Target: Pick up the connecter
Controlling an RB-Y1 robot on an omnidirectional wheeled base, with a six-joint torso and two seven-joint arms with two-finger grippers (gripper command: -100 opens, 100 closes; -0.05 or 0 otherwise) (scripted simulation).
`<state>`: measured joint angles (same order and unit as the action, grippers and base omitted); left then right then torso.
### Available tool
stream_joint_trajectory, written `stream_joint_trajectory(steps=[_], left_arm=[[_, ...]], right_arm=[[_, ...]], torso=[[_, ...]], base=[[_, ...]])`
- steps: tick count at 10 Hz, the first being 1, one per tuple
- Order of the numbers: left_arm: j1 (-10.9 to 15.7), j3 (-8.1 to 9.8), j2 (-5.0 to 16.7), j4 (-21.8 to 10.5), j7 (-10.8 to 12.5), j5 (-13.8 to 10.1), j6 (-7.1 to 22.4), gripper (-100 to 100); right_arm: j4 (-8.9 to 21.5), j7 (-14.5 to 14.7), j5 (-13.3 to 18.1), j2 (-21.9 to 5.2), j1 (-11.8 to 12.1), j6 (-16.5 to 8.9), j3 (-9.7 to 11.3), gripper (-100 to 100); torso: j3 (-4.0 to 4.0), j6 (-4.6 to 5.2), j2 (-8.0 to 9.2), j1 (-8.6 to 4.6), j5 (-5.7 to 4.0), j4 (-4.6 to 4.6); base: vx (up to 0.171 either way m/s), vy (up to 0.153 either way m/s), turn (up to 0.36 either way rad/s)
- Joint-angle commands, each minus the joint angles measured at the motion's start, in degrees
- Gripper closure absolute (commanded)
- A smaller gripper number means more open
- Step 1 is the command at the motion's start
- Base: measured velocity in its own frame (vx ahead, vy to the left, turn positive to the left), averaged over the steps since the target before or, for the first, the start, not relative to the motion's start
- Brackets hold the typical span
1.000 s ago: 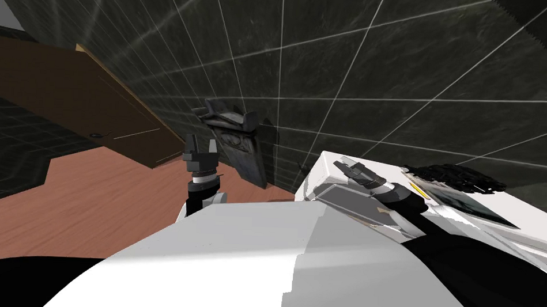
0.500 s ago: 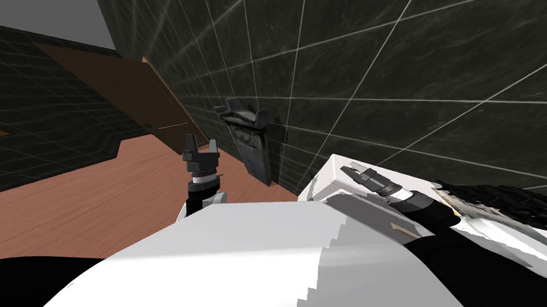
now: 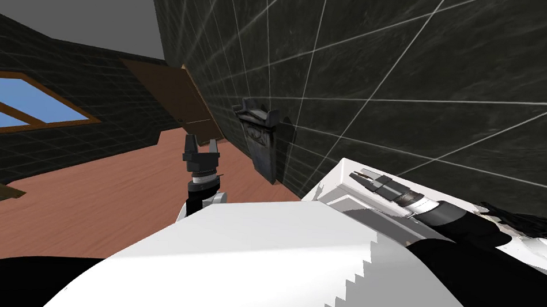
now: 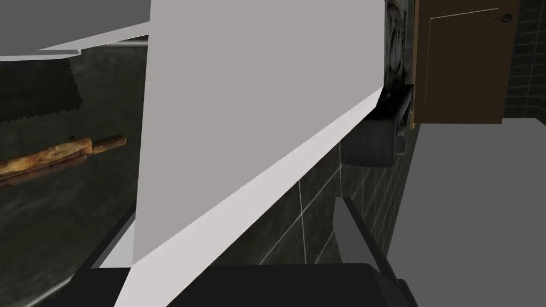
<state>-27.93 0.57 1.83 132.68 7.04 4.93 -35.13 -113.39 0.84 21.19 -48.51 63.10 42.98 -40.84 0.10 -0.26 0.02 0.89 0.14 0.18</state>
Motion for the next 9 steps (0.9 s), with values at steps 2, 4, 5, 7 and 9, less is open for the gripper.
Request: stream_joint_trajectory(steps=[2,4,5,7,9], left_arm=[[0.0,-0.01,0.0,0.0,0.0,0.0,0.0,0],[0.0,-0.01,0.0,0.0,0.0,0.0,0.0,0],[0.0,0.0,0.0,0.0,0.0,0.0,0.0,0],[0.0,0.0,0.0,0.0,0.0,0.0,0.0,0],[0.0,0.01,0.0,0.0,0.0,0.0,0.0,0]], right_arm=[[1.1,-0.3,0.6,-0.6,4.5,0.1,-2.4,-100],[2.1,-0.7,1.1,-1.3,8.4,0.2,-4.5,-100],[3.1,-1.1,1.7,-1.9,10.4,0.3,-6.5,-100],[4.3,-1.5,2.2,-2.6,13.6,0.5,-8.4,-100],[5.4,-1.9,2.8,-3.2,17.0,0.8,-10.2,-100]], torso=[[0.02,-0.09,0.05,0.06,0.02,0.0],[0.01,-0.08,0.03,0.01,0.01,0.0],[0.01,0.01,0.02,0.0,-0.01,0.01],[0.0,-0.01,-0.01,0.0,0.0,0.0],[-0.02,0.04,-0.04,-0.01,-0.01,0.0]], base=[[-0.08,-0.017,0.292],[-0.074,-0.03,0.292],[-0.083,-0.024,0.297],[-0.066,-0.02,0.354],[-0.062,-0.019,0.257]])
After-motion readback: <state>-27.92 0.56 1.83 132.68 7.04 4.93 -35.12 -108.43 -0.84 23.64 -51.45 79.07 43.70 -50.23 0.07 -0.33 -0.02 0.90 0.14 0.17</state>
